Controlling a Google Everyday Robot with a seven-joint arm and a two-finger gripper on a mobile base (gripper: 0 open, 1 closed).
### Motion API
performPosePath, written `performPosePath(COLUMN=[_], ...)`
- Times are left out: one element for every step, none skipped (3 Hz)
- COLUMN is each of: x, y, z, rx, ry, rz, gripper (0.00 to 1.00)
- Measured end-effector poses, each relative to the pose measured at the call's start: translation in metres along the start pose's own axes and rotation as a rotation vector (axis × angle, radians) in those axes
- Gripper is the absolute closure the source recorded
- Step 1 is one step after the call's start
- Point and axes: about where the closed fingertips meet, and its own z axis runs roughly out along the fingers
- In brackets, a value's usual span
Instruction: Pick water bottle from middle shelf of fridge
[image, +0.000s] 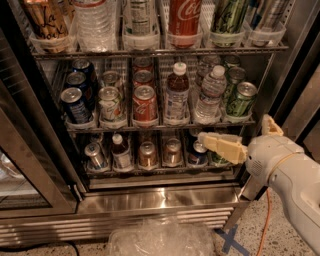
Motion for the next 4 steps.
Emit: performPosePath(x=[-0.006,-0.006,-0.006,-0.013], y=[0.005,0.005,0.005,0.003], z=[0.024,0.024,0.029,0.046], rx=[0.013,0.013,0.021,0.061], ry=[-0.008,-0.008,-0.007,0.003], rz=[0.054,0.054,0.038,-0.084], gripper=[0.00,0.00,0.00,0.00])
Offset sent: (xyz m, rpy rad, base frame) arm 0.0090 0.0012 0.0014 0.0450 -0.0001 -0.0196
